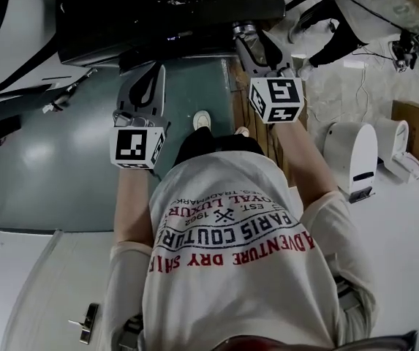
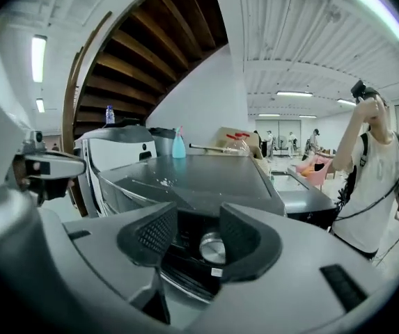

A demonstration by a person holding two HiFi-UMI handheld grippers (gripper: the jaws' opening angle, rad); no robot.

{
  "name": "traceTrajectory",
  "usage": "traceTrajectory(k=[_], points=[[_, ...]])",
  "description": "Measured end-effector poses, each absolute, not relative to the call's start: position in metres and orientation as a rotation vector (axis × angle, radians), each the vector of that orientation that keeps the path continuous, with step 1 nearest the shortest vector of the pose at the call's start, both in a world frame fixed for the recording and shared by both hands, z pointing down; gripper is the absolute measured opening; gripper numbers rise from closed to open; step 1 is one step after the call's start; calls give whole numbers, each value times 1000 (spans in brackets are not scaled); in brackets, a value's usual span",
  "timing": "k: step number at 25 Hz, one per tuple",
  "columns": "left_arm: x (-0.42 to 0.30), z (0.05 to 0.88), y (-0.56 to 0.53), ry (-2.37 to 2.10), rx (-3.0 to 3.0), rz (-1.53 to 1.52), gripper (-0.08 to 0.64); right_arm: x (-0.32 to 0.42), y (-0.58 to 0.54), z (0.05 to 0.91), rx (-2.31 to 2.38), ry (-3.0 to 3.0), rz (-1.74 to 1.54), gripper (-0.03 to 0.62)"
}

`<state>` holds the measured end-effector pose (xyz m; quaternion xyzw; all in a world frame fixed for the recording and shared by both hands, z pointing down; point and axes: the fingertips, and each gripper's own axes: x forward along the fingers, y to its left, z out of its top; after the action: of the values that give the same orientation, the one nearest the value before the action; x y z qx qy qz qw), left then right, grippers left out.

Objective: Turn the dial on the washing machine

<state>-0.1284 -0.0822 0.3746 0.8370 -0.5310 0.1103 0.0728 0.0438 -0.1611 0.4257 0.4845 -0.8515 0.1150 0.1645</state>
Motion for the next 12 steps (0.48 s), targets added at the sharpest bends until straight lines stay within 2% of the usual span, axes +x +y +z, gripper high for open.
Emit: traceTrajectory(k=[3,5,6,12], points=[[-135,351,-81,-1626,2521,307,15,34,-152,388,1362,-2511,281,162],[-137,334,-80,-1634,2523,295,15,33,-148,364,1376,-2564,271,77],[-138,325,-79,-1637,2531,287,15,33,-146,353,1382,-2585,265,61],[-152,276,-82,-1699,2583,267,15,24,-138,304,1353,-2626,125,28]])
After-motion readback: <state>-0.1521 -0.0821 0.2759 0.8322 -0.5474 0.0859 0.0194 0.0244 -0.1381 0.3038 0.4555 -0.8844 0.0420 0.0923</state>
